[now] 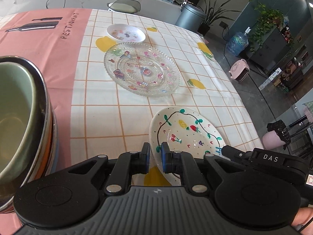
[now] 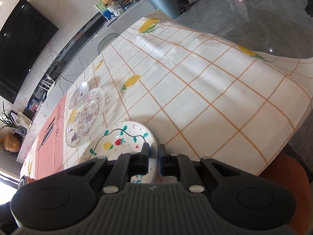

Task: Organize plates and bowls
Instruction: 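Carry the 'Fruity' plate over the glass plate and lower it on top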

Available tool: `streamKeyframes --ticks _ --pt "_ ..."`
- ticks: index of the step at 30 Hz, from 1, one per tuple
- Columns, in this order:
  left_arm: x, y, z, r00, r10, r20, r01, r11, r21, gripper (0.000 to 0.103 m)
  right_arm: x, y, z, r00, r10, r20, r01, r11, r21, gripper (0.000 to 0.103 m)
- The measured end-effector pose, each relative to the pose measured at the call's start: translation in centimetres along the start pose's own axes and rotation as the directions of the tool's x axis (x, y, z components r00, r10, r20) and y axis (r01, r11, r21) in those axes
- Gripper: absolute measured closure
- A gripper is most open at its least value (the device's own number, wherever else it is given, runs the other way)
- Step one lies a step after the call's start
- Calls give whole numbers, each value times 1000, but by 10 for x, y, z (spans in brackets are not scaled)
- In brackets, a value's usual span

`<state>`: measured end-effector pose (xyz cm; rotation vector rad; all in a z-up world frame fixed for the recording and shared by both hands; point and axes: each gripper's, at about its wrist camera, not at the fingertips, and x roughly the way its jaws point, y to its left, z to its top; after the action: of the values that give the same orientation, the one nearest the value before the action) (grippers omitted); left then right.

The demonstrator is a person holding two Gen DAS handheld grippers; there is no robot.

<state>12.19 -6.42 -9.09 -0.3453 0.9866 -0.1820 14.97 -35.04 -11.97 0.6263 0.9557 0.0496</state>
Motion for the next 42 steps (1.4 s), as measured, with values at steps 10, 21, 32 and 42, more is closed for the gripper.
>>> streamKeyframes --ticks 10,21,32,42 --pt "4 -1 -7 998 59 -6 -59 997 51 90 2 9 -7 1000 -5 -3 5 999 -38 95" --pt "0 -10 -5 996 94 10 -94 990 106 87 4 14 -6 1000 -15 3 15 997 -70 90" --pt "-4 -9 38 985 148 93 -150 989 7 63 -2 26 19 998 13 59 -6 994 -111 70" --pt "24 4 87 973 213 92 -195 965 -176 57 33 52 49 996 80 35 -75 987 -142 70"
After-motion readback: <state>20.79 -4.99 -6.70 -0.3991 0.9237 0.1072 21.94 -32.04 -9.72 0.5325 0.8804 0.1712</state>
